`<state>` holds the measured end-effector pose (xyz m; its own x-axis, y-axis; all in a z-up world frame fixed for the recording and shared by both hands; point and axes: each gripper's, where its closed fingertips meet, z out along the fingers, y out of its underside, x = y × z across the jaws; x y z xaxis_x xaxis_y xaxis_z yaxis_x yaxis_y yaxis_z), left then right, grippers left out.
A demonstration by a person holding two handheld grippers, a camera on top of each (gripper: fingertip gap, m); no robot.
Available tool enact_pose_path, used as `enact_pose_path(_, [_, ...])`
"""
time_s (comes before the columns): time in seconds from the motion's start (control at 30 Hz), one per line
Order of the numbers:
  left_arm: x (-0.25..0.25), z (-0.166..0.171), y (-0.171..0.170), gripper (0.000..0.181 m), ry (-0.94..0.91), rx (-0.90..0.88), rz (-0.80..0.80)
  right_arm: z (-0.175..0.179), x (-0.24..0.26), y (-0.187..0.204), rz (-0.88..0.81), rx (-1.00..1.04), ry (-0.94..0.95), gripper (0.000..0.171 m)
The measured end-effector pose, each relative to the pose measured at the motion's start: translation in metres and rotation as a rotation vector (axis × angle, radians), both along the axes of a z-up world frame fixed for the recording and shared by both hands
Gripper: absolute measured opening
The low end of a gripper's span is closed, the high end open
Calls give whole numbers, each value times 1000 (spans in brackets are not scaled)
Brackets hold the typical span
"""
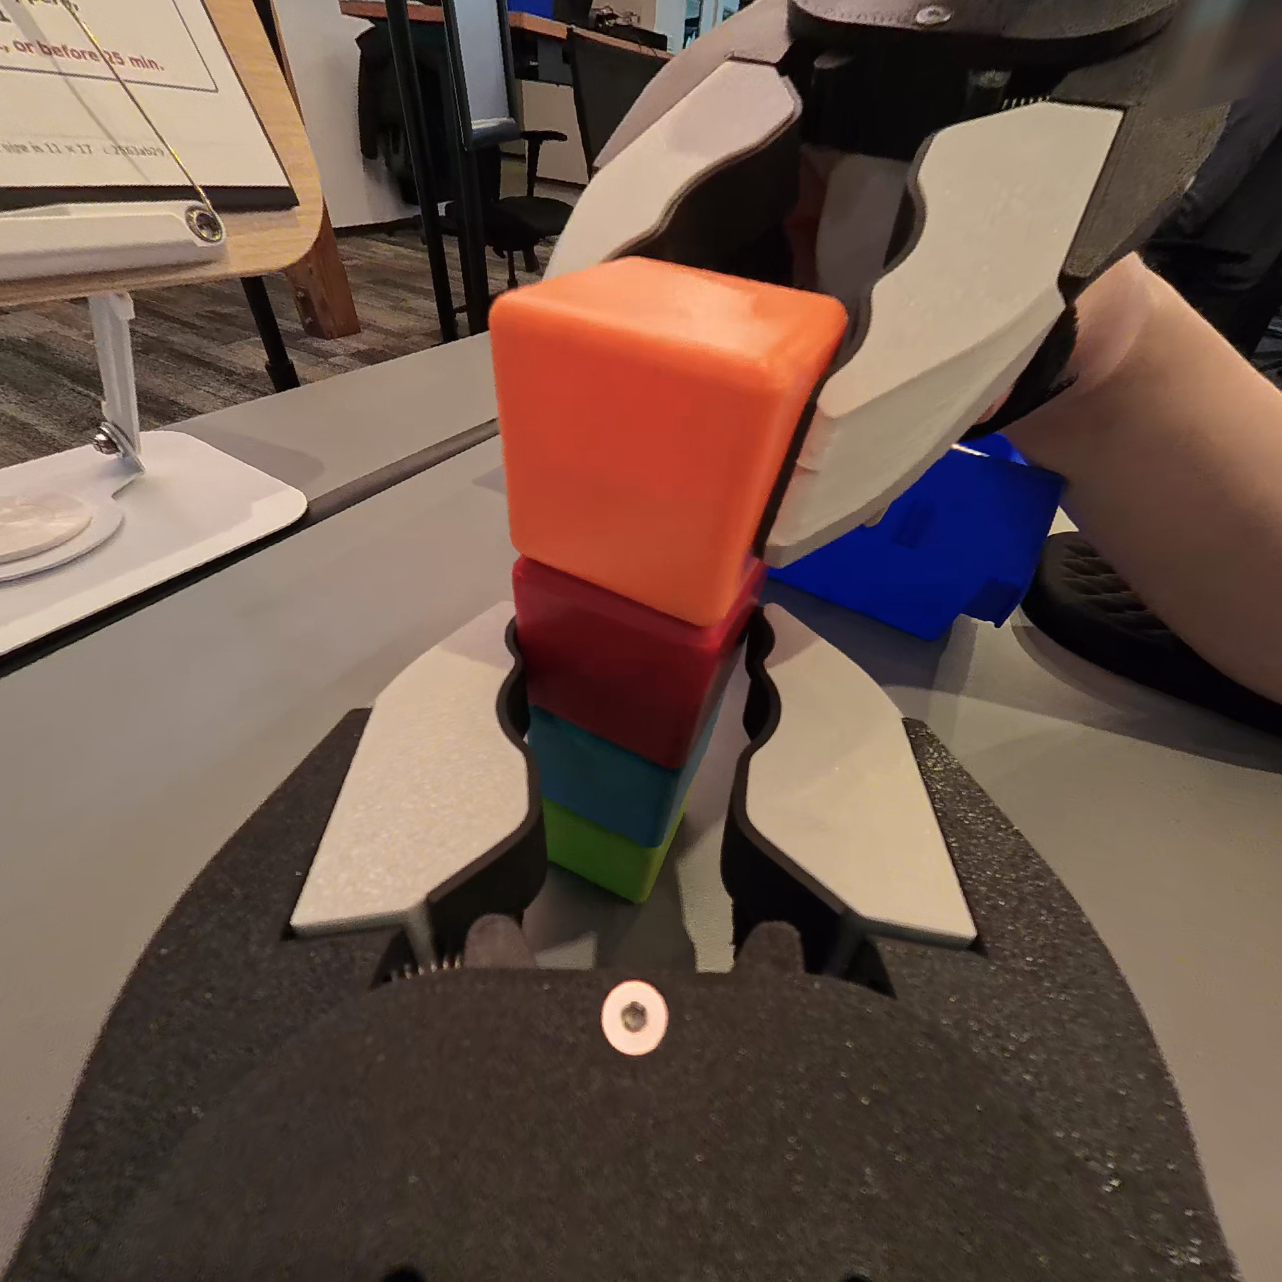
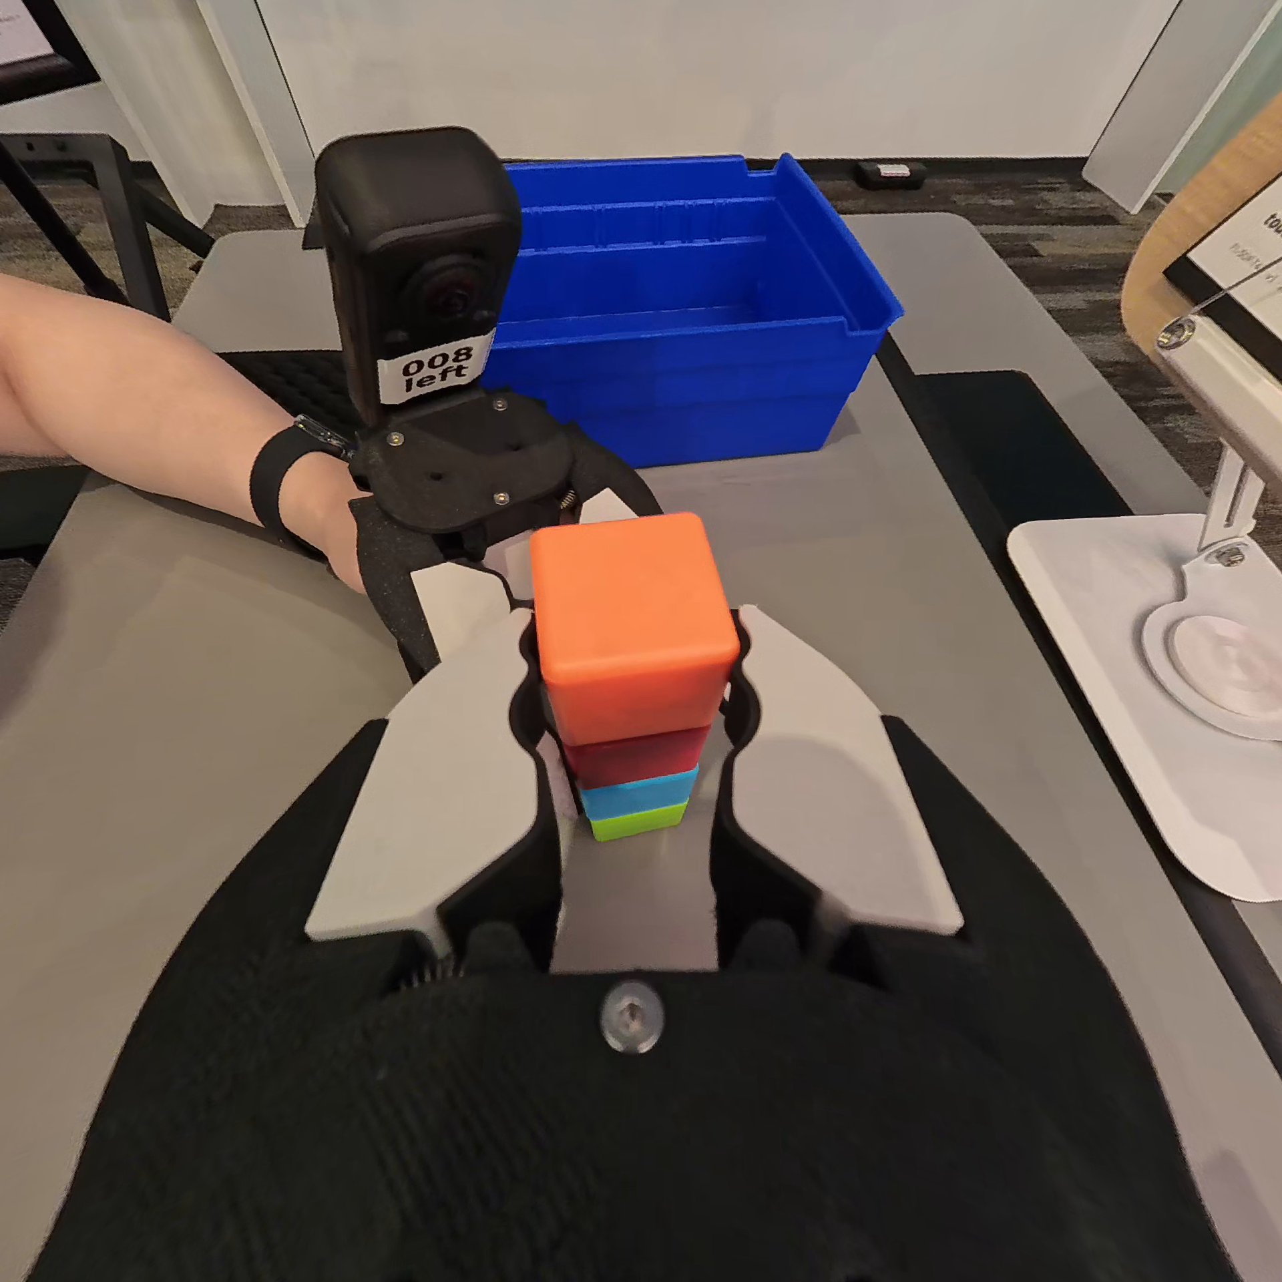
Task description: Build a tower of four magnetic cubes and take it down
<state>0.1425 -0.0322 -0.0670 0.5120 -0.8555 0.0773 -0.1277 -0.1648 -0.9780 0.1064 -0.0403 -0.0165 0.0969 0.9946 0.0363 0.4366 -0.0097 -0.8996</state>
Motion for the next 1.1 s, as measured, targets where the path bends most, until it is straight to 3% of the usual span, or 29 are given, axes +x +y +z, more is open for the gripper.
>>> enact_pose_path(0.67, [0, -1, 1, 59, 24, -9, -8, 2, 1, 2, -9, -34, 19, 51])
enact_pose_path(0.8, [2, -2, -1, 59, 45, 10, -9, 32, 3, -3, 7, -74, 156, 51])
enact_pose_path(0.97, [1, -1, 0, 59, 25, -8, -13, 61, 26, -4, -38, 37, 166, 51])
enact_pose_path(1.1, [2, -2, -1, 58, 41, 9, -4, 83, 72, 22, -211, 150, 169, 51])
